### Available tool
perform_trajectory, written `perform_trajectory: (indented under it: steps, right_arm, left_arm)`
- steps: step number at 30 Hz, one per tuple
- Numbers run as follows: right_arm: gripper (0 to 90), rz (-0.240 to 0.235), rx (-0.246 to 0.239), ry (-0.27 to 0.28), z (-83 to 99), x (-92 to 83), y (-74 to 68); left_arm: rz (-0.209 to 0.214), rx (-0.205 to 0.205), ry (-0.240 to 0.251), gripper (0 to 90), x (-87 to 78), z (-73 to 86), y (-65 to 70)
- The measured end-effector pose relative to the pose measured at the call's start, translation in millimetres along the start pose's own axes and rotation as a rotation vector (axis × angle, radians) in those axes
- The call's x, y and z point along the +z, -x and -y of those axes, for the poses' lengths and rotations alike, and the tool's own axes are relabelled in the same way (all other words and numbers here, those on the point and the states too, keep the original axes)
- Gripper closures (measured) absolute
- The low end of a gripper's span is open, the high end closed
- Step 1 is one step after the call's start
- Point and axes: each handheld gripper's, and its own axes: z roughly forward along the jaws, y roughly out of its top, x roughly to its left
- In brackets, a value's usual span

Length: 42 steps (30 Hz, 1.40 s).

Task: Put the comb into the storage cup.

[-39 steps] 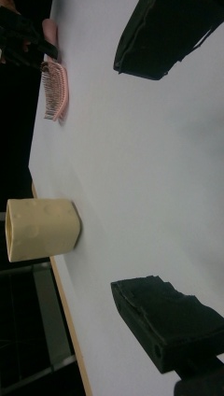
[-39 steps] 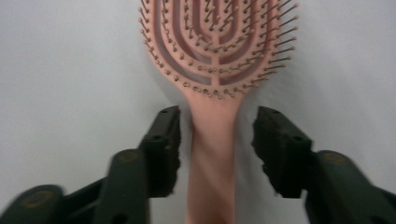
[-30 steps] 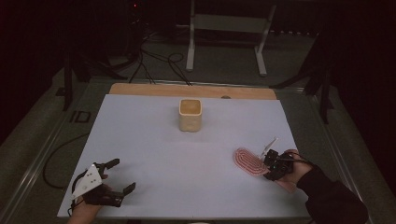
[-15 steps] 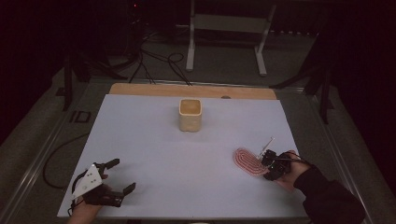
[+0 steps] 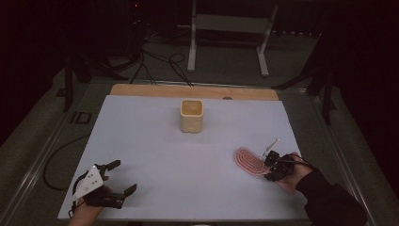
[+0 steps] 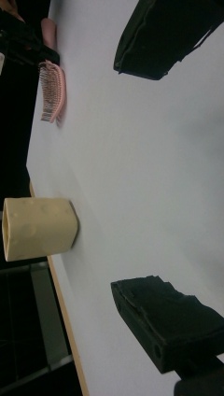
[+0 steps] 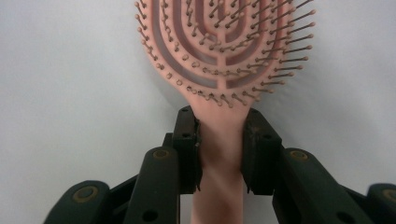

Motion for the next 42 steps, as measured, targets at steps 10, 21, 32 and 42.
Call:
perform_trajectory:
  steps: [10, 21, 32, 42]
  right_arm:
    - [70.4, -0.006, 0.009, 0.089, -9.2, -9.9, 0.1]
    - [70.5, 0.002, 0.007, 0.216, -31.1, -28.1, -3.6]
    - [70.5, 0.017, -0.013, 0.350, -55.0, -42.6, -12.6]
    - [70.5, 0.046, 0.005, 0.504, -72.5, -57.5, -17.1]
  left_arm:
    - [-0.003, -0.005, 0.000, 0.0, -0.1, 0.4, -1.0]
    - [-0.004, -0.004, -0.001, 0.0, -0.2, 0.3, -0.9]
    - [-0.004, -0.005, 0.002, 0.0, -0.3, 0.4, -1.3]
    - [-0.003, -0.008, 0.000, 0.0, -0.1, 0.6, -1.6]
